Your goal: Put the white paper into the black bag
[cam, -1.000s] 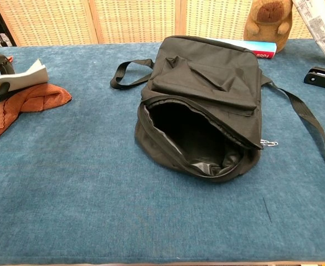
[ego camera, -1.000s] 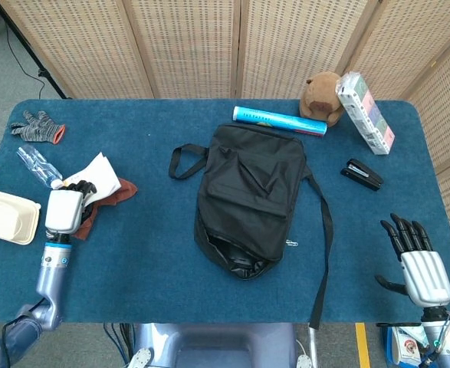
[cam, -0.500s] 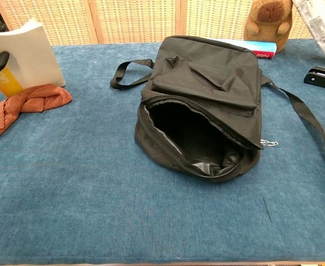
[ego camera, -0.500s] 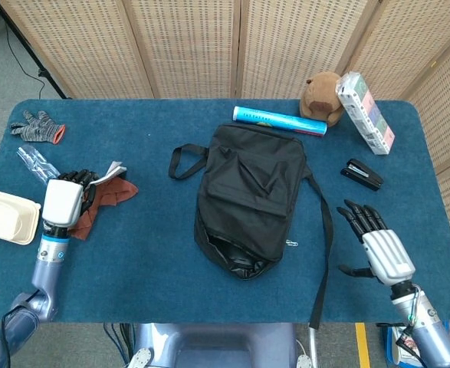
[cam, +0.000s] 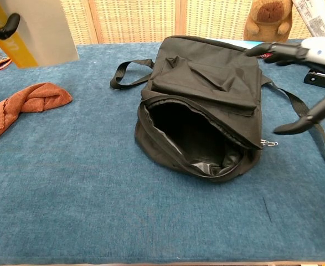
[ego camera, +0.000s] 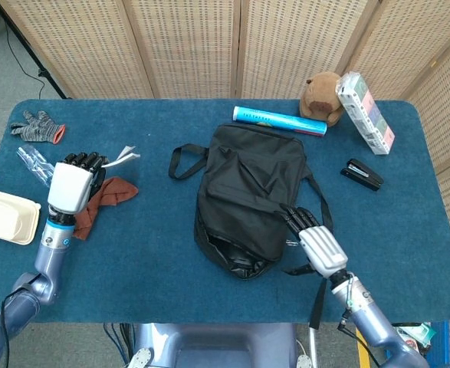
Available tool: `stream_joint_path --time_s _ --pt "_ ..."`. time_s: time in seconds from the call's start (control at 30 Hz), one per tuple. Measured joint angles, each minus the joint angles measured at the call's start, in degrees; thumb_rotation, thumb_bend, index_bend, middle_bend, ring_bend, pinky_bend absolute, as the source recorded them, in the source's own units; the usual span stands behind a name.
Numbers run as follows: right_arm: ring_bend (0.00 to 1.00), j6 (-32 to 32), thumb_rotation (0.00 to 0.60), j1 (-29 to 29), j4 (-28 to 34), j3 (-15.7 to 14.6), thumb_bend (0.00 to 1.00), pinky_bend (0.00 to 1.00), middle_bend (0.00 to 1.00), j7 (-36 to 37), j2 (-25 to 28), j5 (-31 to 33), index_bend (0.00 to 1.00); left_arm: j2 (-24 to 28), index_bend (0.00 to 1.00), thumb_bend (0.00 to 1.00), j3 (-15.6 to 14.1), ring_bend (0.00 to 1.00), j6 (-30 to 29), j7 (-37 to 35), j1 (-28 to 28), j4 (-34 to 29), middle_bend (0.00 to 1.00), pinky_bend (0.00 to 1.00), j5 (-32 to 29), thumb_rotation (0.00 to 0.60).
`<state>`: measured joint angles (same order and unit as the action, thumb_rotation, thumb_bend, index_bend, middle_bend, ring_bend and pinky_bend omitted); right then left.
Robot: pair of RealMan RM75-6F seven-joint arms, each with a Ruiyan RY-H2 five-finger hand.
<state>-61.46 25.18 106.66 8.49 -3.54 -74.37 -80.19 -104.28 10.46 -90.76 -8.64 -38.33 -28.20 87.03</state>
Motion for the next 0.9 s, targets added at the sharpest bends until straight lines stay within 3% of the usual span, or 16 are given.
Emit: stream_joint_path --time_s 0.2,0.43,0.9 --pt "0.0 -0.6 0.6 1.5 1.5 0.9 0.0 0.0 0.0 -5.2 -5.6 4.2 0.0 1.4 0.8 0.57 0.3 0.6 -0.9 1.7 -1.4 -2.4 0.59 0.7 0.5 0.6" --pt "0.0 0.3 0.6 4.3 -2.2 2.6 0.0 0.0 0.0 -8.5 -12.0 10.2 0.0 3.2 0.8 0.57 0.5 0.6 -2.1 3.7 -2.3 -6.4 0.59 0.7 1.2 0.6" --pt "0.0 1.4 0.6 7.6 -7.9 4.9 0.0 0.0 0.0 -10.8 -19.7 19.1 0.0 9.2 0.8 0.57 1.1 0.6 -4.5 9.0 -3.8 -16.9 0.59 0.7 3.2 0.6"
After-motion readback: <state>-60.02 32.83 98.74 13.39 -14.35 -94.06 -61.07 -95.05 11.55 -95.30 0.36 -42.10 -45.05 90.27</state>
